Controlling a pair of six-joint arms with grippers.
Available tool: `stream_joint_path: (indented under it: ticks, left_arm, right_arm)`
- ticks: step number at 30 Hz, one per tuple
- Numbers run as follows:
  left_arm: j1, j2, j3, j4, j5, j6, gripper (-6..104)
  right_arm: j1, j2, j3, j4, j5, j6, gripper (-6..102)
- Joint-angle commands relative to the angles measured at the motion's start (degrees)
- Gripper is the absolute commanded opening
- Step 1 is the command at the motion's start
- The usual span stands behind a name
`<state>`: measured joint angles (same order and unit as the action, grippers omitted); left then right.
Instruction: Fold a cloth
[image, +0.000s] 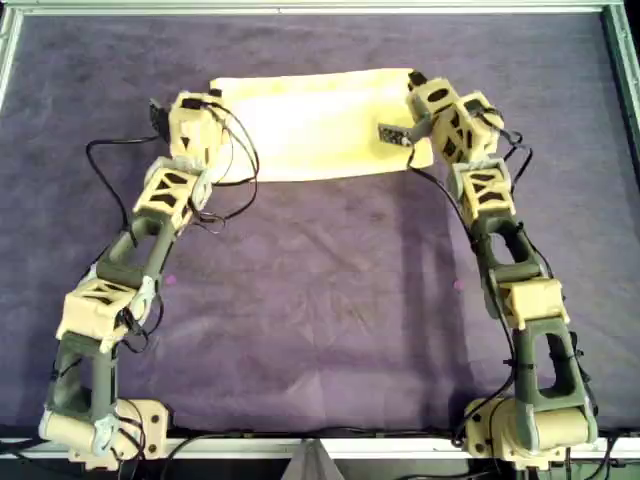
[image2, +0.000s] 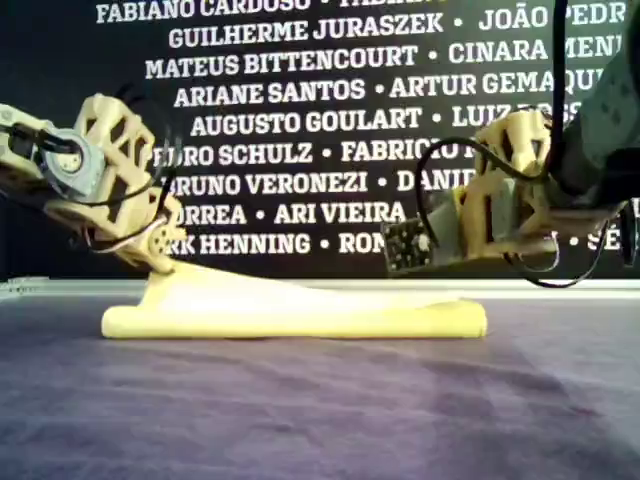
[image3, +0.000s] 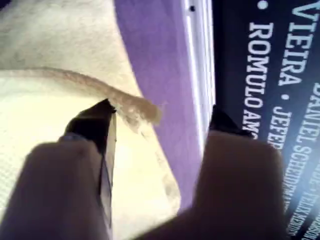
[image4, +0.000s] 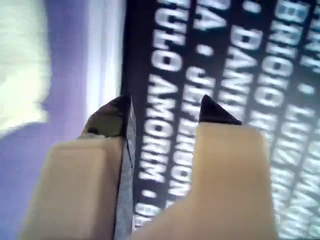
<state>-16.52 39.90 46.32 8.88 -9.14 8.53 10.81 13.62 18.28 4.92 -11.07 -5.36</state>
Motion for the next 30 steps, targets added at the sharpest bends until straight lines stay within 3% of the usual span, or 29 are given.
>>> stream_joint_path:
  ticks: [1,3,8,17,23,27,30]
  left_arm:
    - [1.14,3.6,-3.34,3.69,-0.26,0.26,67]
    - [0.97,4.39,-4.31,9.14,-0.26,0.26,66]
    - [1.23,10.55,-4.39,18.28,0.44,0.0,66]
    - [1.32,16.26,-6.86,18.54,0.62,-0.53,66]
    - [1.41,5.98,-7.82,17.75,0.7,0.18,67]
    - [0.97,2.46,-16.44,16.7,-0.26,-0.7,67]
    - [0.62,4.57,-21.53,16.96,0.7,-0.35,66]
  right_arm:
    - [0.09,8.79,-4.39,11.25,-1.67,-0.44,54]
    - [-0.09,11.51,-4.39,15.82,-2.81,-0.35,54]
    - [-0.18,19.6,-3.87,21.18,-2.2,-0.35,54]
    - [0.18,25.93,-3.08,29.88,-2.9,-0.35,54]
    - [0.7,23.55,-2.9,33.66,-2.9,-0.35,54]
    - [0.44,23.38,-3.87,33.93,-2.9,-0.35,54]
    - [0.18,23.2,-3.34,33.93,-2.9,-0.35,54]
